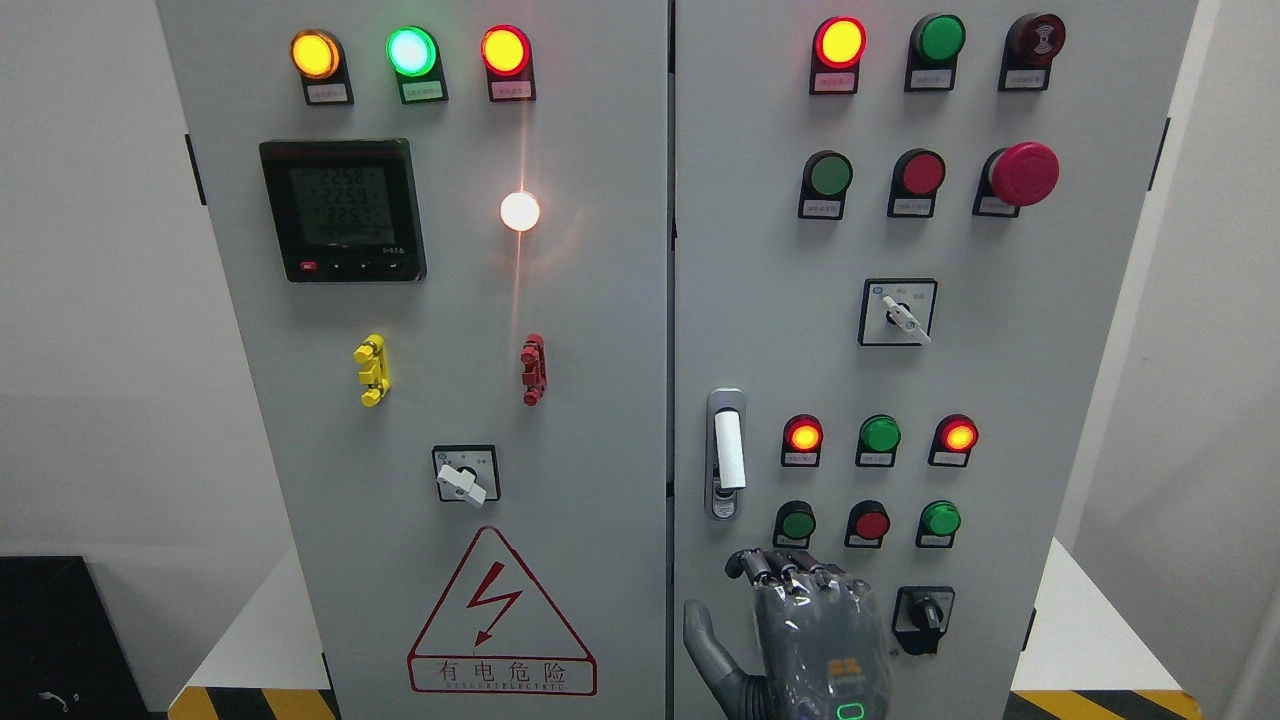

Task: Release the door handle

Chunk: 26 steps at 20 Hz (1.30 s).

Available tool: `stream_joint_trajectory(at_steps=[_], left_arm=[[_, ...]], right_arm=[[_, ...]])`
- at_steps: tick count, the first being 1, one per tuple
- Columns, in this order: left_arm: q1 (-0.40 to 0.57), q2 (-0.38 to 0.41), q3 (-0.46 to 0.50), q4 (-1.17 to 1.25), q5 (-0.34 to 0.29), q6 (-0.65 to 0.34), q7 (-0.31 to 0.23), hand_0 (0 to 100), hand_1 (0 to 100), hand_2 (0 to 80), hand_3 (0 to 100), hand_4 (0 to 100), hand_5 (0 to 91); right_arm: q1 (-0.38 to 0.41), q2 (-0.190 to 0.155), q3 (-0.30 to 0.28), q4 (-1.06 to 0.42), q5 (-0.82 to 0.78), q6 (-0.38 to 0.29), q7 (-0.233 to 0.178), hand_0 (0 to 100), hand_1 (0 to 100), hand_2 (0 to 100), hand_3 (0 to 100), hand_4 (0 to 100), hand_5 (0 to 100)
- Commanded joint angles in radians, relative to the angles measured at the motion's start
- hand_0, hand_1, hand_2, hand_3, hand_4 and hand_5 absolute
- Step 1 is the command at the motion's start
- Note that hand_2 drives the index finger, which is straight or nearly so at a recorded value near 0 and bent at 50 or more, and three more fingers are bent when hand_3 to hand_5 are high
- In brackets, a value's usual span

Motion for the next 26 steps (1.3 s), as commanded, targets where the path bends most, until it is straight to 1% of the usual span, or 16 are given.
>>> stream_joint_trajectory(at_steps=[1, 4, 6, 7, 9, 12, 14, 16, 17, 23, 26], left_arm=[[0.000, 0.000, 0.000, 0.000, 0.000, 0.000, -0.001, 12, 56, 0.0, 0, 0, 0.0], [0.000, 0.000, 0.000, 0.000, 0.000, 0.000, -0.001, 12, 56, 0.0, 0, 0, 0.0], [0.000, 0.000, 0.000, 0.000, 0.000, 0.000, -0.001, 12, 56, 0.0, 0, 0, 0.0], [0.000, 0.000, 0.000, 0.000, 0.000, 0.000, -0.001, 12, 56, 0.0, 0, 0, 0.0], [0.000, 0.000, 0.000, 0.000, 0.000, 0.000, -0.001, 12, 56, 0.0, 0, 0, 0.0], [0.000, 0.000, 0.000, 0.000, 0.000, 0.000, -0.001, 12, 56, 0.0, 0, 0, 0.0], [0.000, 0.000, 0.000, 0.000, 0.000, 0.000, -0.001, 12, 56, 0.0, 0, 0, 0.0], [0.000, 0.000, 0.000, 0.000, 0.000, 0.000, -0.001, 12, 56, 0.0, 0, 0, 0.0], [0.000, 0.000, 0.000, 0.000, 0.000, 0.000, -0.001, 12, 56, 0.0, 0, 0, 0.0], [0.000, 0.000, 0.000, 0.000, 0.000, 0.000, -0.001, 12, 56, 0.0, 0, 0, 0.0], [0.000, 0.000, 0.000, 0.000, 0.000, 0.000, -0.001, 12, 56, 0.0, 0, 0, 0.0]], right_arm=[[-0.002, -0.002, -0.007, -0.033, -0.001, 0.000, 0.006, 27, 24, 77, 84, 79, 82], [-0.006, -0.001, -0.007, -0.043, 0.000, 0.000, 0.006, 23, 23, 83, 89, 80, 84], [-0.009, 0.001, -0.007, -0.044, 0.000, 0.000, 0.007, 21, 22, 91, 99, 88, 92], [-0.011, 0.002, -0.007, -0.043, 0.000, 0.000, 0.009, 21, 22, 91, 100, 88, 92], [-0.016, 0.004, -0.007, -0.044, 0.002, 0.001, 0.011, 21, 23, 96, 100, 92, 97], [-0.019, 0.005, -0.007, -0.043, 0.003, 0.001, 0.012, 20, 23, 100, 100, 94, 100], [-0.026, 0.007, -0.007, -0.043, 0.005, 0.001, 0.020, 20, 24, 100, 100, 95, 100], [-0.034, 0.010, -0.008, -0.044, 0.006, 0.003, 0.047, 20, 25, 100, 100, 95, 100], [-0.042, 0.012, -0.010, -0.046, 0.006, 0.003, 0.050, 20, 26, 100, 100, 95, 100], [-0.077, 0.013, -0.016, -0.049, 0.014, 0.006, 0.055, 20, 29, 100, 100, 95, 100], [-0.094, 0.013, -0.033, -0.041, 0.016, 0.008, 0.055, 20, 31, 100, 100, 95, 100]])
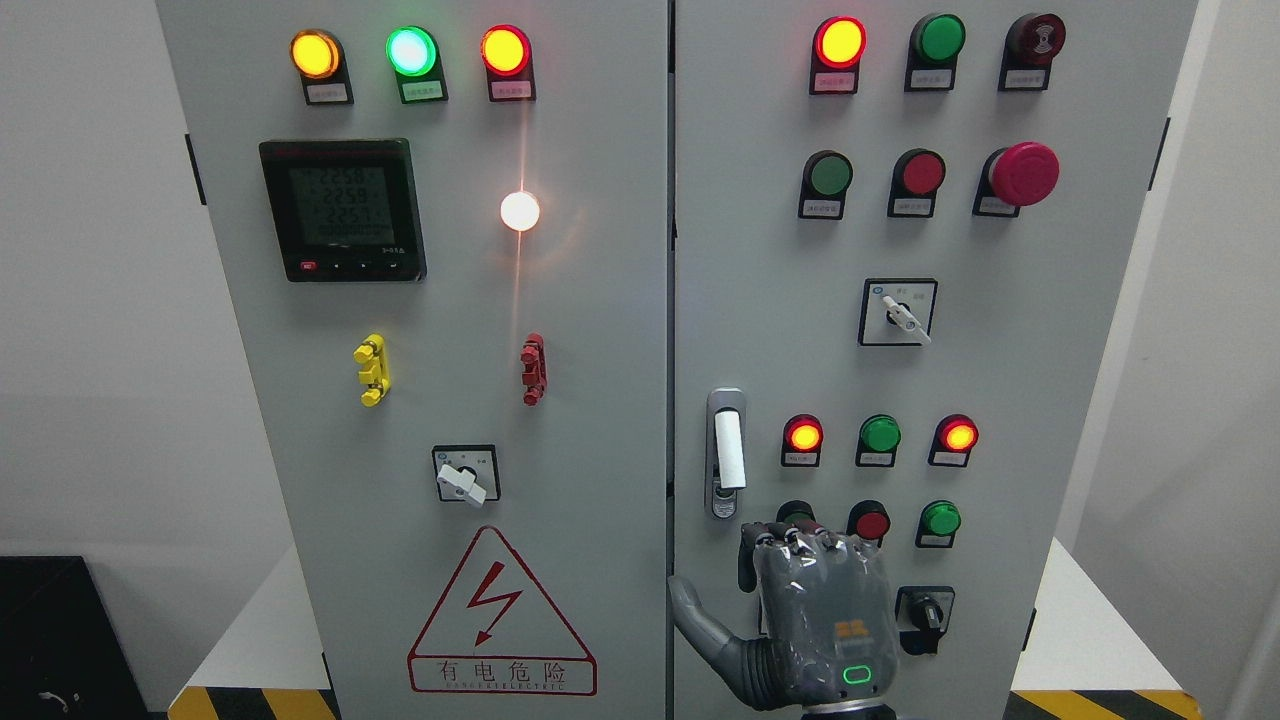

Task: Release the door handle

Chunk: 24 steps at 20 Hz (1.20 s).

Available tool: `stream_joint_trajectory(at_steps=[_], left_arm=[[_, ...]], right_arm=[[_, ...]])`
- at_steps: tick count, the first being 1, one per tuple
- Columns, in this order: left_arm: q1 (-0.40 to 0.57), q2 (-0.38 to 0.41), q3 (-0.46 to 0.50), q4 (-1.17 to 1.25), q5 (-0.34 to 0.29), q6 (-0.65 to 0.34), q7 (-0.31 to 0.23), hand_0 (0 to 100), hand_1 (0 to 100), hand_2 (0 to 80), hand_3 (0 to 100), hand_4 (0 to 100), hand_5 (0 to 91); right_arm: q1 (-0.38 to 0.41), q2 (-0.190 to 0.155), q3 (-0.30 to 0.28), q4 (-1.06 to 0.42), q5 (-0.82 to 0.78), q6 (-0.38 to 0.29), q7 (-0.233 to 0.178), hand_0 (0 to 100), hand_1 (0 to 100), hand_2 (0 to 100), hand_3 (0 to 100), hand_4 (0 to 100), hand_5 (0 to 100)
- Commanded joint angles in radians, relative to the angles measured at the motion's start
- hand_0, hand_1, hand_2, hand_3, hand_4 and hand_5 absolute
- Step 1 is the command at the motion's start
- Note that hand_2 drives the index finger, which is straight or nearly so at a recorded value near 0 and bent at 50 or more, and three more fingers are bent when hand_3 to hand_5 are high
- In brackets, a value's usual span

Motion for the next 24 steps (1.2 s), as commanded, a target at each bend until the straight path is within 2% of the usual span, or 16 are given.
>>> stream_joint_trajectory(at_steps=[1, 4, 6, 14, 24], left_arm=[[0.000, 0.000, 0.000, 0.000, 0.000, 0.000, -0.001, 12, 56, 0.0, 0, 0, 0.0], [0.000, 0.000, 0.000, 0.000, 0.002, 0.000, -0.001, 12, 56, 0.0, 0, 0, 0.0], [0.000, 0.000, 0.000, 0.000, 0.000, 0.000, -0.001, 12, 56, 0.0, 0, 0, 0.0], [0.000, 0.000, 0.000, 0.000, 0.000, 0.000, -0.001, 12, 56, 0.0, 0, 0, 0.0], [0.000, 0.000, 0.000, 0.000, 0.000, 0.000, -0.001, 12, 56, 0.0, 0, 0, 0.0]], right_arm=[[-0.035, 0.004, -0.022, 0.003, 0.004, 0.005, 0.001, 20, 32, 100, 100, 95, 100], [-0.057, 0.004, -0.041, 0.017, 0.004, 0.007, 0.007, 19, 35, 100, 100, 96, 100], [-0.058, 0.004, -0.050, 0.019, 0.004, 0.007, 0.030, 19, 36, 100, 100, 96, 100], [-0.098, 0.006, -0.053, 0.055, 0.004, 0.008, 0.034, 19, 37, 100, 100, 96, 100], [-0.127, 0.015, -0.085, 0.080, 0.004, 0.008, 0.048, 21, 36, 100, 100, 96, 100]])
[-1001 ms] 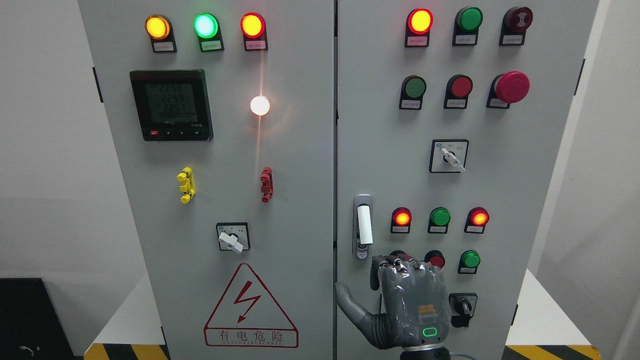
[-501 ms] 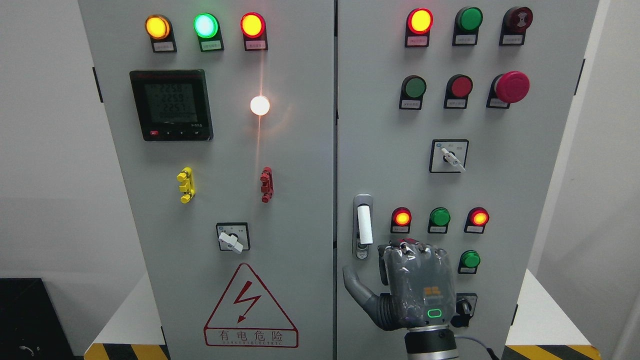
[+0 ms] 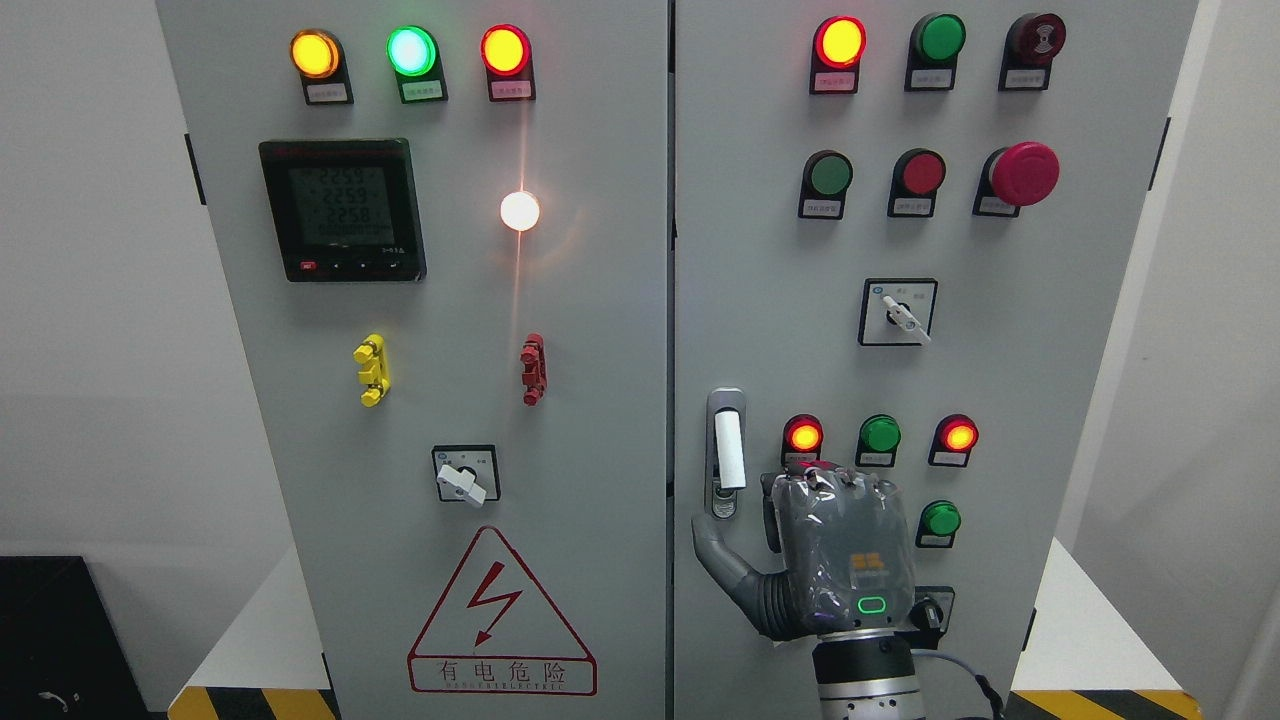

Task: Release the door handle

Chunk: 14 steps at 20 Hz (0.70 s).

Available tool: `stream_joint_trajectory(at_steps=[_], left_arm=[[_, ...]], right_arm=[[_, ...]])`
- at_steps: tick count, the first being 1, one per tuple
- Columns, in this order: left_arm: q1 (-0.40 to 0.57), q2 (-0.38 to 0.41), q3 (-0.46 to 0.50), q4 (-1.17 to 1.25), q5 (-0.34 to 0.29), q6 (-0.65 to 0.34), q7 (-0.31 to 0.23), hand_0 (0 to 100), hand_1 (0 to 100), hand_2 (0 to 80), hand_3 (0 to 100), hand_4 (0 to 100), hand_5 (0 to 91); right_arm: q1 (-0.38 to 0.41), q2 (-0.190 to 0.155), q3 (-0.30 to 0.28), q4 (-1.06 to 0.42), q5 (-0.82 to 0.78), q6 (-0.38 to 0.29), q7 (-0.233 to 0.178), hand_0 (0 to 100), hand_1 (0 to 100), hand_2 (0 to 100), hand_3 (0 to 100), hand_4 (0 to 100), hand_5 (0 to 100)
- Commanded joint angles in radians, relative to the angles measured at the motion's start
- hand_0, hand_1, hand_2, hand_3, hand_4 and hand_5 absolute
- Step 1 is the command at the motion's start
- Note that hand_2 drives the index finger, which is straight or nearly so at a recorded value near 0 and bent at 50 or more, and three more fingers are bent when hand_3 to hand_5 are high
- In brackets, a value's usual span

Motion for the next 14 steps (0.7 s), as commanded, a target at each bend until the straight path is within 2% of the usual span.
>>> stream_joint_trajectory(at_steps=[1, 5, 14], left_arm=[[0.000, 0.000, 0.000, 0.000, 0.000, 0.000, -0.001, 12, 56, 0.0, 0, 0, 0.0], [0.000, 0.000, 0.000, 0.000, 0.000, 0.000, -0.001, 12, 56, 0.0, 0, 0, 0.0], [0.000, 0.000, 0.000, 0.000, 0.000, 0.000, -0.001, 12, 56, 0.0, 0, 0, 0.0]], right_arm=[[-0.019, 0.008, -0.027, 0.028, 0.000, 0.000, 0.001, 21, 36, 100, 100, 96, 100], [-0.024, 0.010, -0.025, 0.028, 0.000, 0.000, 0.002, 23, 35, 100, 100, 96, 100], [-0.033, 0.037, -0.016, 0.035, -0.002, 0.000, 0.004, 24, 34, 100, 100, 96, 100]])
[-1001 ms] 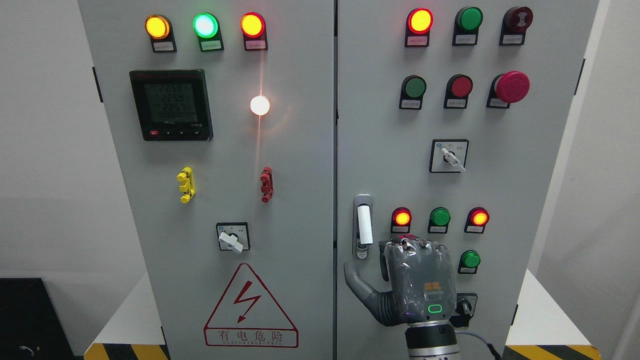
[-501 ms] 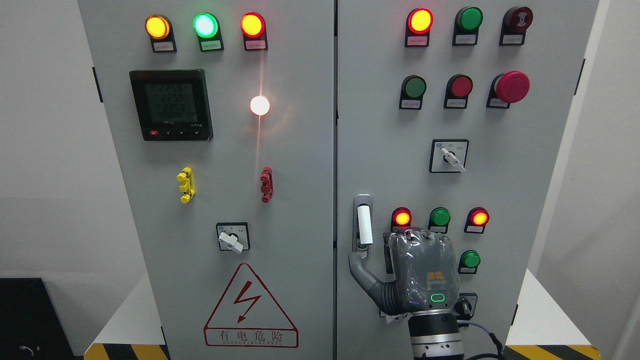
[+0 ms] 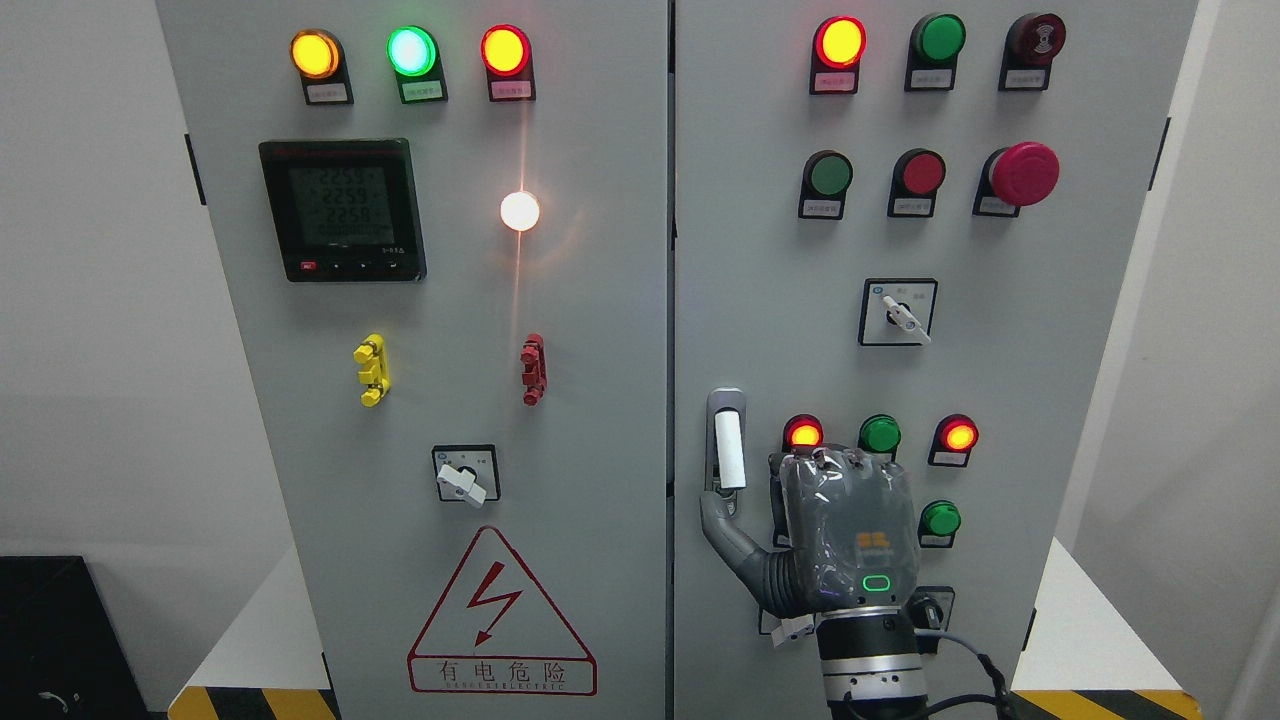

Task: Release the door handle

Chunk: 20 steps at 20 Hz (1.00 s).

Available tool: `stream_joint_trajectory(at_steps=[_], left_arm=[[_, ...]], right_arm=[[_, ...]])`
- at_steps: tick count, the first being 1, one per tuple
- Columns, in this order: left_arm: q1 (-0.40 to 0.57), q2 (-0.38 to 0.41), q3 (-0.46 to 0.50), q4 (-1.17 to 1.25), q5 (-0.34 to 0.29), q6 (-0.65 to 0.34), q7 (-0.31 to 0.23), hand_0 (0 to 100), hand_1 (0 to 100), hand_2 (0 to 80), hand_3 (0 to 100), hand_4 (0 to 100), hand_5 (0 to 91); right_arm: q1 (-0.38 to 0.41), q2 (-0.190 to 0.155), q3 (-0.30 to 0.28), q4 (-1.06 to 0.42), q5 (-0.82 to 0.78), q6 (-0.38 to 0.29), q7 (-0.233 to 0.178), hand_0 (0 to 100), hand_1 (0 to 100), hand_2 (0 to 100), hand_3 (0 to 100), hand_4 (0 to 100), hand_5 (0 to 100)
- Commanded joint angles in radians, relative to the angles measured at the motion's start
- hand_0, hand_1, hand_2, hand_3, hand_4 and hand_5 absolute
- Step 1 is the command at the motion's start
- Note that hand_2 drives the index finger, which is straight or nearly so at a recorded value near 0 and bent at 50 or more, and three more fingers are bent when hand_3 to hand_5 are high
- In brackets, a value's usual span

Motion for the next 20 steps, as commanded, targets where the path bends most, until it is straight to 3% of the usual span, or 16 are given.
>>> stream_joint_trajectory(at_steps=[1, 20], left_arm=[[0.000, 0.000, 0.000, 0.000, 0.000, 0.000, -0.001, 12, 56, 0.0, 0, 0, 0.0], [0.000, 0.000, 0.000, 0.000, 0.000, 0.000, -0.001, 12, 56, 0.0, 0, 0, 0.0]], right_arm=[[-0.005, 0.021, -0.001, 0.014, 0.000, -0.001, 0.000, 25, 34, 100, 100, 96, 100], [-0.014, 0.028, -0.001, 0.037, -0.002, 0.007, 0.000, 32, 28, 100, 100, 96, 100]])
